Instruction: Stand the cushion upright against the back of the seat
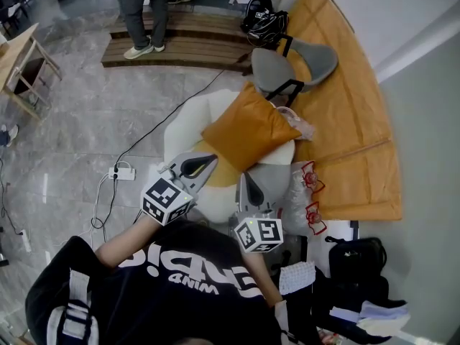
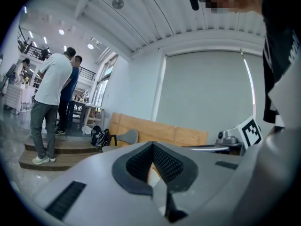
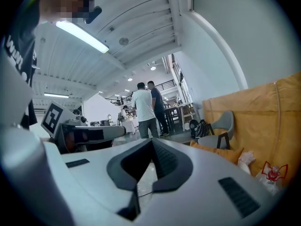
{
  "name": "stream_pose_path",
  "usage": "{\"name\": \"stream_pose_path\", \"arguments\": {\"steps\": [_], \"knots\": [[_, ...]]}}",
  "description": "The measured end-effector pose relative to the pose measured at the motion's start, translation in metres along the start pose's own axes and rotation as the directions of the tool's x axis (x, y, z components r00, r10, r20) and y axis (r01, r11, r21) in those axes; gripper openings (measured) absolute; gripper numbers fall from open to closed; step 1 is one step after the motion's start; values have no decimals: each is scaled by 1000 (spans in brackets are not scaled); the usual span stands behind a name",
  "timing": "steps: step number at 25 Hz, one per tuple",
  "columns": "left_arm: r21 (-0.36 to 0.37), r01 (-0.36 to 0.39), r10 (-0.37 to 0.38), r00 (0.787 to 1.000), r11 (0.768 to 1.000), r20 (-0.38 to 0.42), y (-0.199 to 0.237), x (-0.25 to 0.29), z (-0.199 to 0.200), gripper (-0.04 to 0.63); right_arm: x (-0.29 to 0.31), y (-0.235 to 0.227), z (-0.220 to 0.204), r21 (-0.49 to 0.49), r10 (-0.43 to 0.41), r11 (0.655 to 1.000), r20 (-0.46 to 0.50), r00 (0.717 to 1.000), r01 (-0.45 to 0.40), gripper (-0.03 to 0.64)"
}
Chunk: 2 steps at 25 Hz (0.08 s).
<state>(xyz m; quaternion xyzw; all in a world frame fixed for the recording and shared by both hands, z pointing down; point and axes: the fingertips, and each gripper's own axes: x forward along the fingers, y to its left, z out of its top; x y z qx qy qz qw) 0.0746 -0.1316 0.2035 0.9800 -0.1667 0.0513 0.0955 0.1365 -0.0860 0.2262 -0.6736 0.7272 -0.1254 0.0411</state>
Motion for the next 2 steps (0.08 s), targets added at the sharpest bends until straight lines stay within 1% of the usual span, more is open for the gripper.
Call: {"name": "stream_pose_path", "arguments": {"steps": [2], "knots": [[-5, -2, 2, 1000, 1000, -2, 2, -1, 0, 8, 1, 0, -1, 2, -2, 1000, -1, 1000, 2, 21]]}}
